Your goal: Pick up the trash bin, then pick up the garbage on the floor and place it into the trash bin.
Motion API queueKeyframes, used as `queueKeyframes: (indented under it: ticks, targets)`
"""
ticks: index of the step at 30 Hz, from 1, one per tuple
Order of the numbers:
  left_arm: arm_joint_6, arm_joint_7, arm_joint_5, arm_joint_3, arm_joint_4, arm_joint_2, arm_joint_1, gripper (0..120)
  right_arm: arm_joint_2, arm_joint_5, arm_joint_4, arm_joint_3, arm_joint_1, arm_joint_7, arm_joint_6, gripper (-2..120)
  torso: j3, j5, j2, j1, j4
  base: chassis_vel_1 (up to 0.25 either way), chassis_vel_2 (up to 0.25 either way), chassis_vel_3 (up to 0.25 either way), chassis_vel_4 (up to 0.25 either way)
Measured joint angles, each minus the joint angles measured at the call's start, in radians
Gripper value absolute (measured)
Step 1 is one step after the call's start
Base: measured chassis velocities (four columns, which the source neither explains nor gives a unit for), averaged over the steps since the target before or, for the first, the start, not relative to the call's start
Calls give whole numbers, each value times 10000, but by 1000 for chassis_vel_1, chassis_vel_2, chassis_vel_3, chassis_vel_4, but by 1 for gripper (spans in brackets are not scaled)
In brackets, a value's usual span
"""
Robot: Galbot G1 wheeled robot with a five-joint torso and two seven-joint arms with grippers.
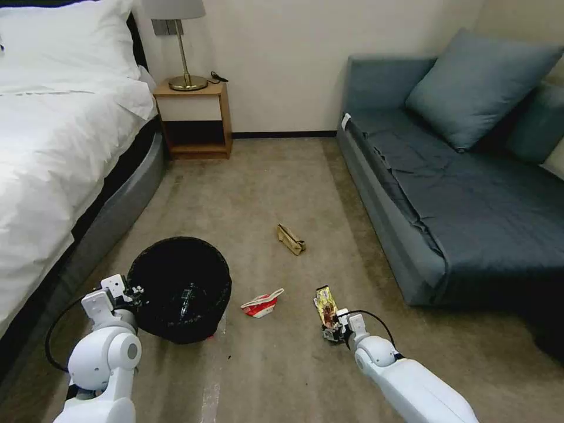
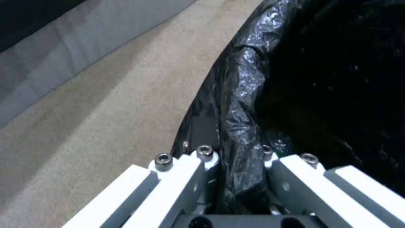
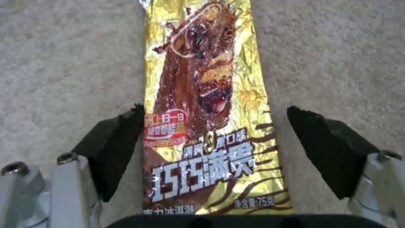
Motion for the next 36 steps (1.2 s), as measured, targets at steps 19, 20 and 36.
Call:
queueKeyframes:
  ticks: [19,20,36]
  targets:
    - [-18,13,84,59,27,-35,-49,3,30,-186,-28,115,-174,-164,225,35,0,0,2,-1,3,0,0,0,0]
    - [-18,13,84,59,27,-35,-49,3,30,-186,-28,115,-174,-164,225,35,0,0,2,-1,3,0,0,0,0]
    - [-28,39,93,72,22,-32,-25,3,-654,44,1227,280,-632,35,243,2,1,2,-1,0,-4,0,0,0,0]
